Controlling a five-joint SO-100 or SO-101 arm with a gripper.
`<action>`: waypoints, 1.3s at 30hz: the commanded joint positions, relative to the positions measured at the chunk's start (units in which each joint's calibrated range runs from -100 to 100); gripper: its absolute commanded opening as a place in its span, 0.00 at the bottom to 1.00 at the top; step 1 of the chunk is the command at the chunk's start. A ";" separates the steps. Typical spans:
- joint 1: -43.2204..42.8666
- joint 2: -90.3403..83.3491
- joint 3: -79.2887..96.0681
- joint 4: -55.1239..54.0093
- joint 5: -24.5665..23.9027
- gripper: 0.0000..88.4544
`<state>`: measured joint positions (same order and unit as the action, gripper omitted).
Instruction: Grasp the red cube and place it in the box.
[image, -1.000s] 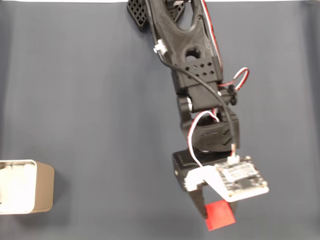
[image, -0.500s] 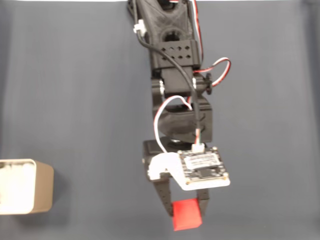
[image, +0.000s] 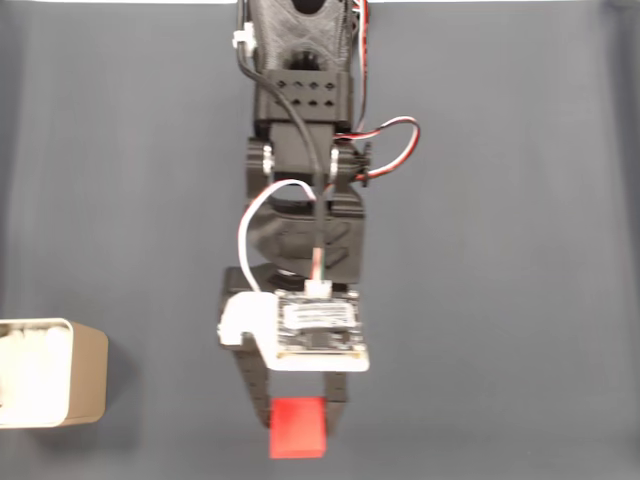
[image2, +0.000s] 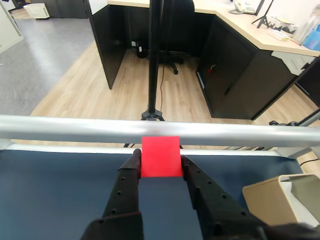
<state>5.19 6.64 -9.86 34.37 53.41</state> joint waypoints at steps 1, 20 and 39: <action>2.76 -5.43 -0.18 0.30 0.24 0.10; 11.64 -5.86 -0.09 0.55 -0.15 0.10; 18.67 -2.14 -2.10 -0.27 -0.15 0.09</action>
<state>22.18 5.25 -9.22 34.77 53.41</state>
